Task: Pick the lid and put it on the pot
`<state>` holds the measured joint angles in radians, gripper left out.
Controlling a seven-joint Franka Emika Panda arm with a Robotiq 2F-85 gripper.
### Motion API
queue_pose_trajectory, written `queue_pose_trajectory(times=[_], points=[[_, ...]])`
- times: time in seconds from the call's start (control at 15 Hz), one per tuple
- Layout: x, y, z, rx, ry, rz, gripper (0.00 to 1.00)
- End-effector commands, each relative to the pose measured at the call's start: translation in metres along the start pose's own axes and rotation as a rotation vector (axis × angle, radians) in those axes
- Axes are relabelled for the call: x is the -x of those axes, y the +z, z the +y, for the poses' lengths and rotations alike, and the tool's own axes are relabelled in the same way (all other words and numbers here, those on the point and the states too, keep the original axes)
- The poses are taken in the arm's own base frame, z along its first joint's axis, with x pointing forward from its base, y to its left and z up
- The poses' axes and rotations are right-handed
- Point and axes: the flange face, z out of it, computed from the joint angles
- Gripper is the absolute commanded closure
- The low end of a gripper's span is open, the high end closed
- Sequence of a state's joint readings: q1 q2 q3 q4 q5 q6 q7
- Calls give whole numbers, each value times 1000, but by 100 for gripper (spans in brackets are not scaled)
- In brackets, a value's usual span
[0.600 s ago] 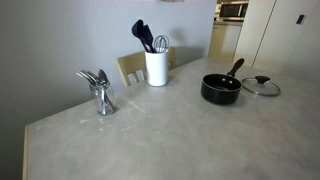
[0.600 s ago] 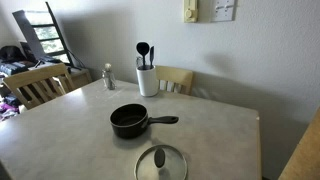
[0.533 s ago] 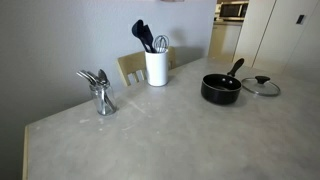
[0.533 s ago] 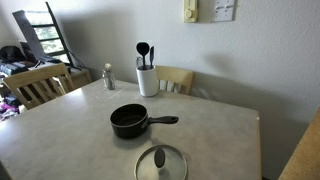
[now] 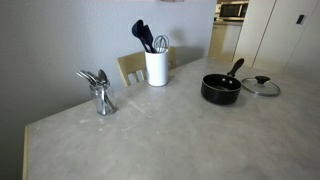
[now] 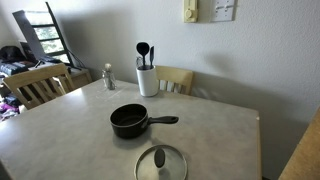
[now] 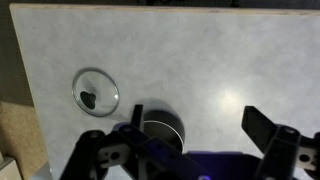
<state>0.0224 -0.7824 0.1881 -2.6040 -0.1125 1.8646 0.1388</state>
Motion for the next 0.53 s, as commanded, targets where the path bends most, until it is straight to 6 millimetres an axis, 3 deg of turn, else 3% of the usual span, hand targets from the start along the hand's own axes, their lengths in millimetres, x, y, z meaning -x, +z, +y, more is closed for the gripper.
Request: queue_pose_trajectory(times=[0.0, 0.27, 0.47], points=[[-4, 11, 15, 24, -42, 9, 0], [-15, 25, 50, 45, -53, 5, 0], [-26, 43, 87, -37, 2, 14, 0]])
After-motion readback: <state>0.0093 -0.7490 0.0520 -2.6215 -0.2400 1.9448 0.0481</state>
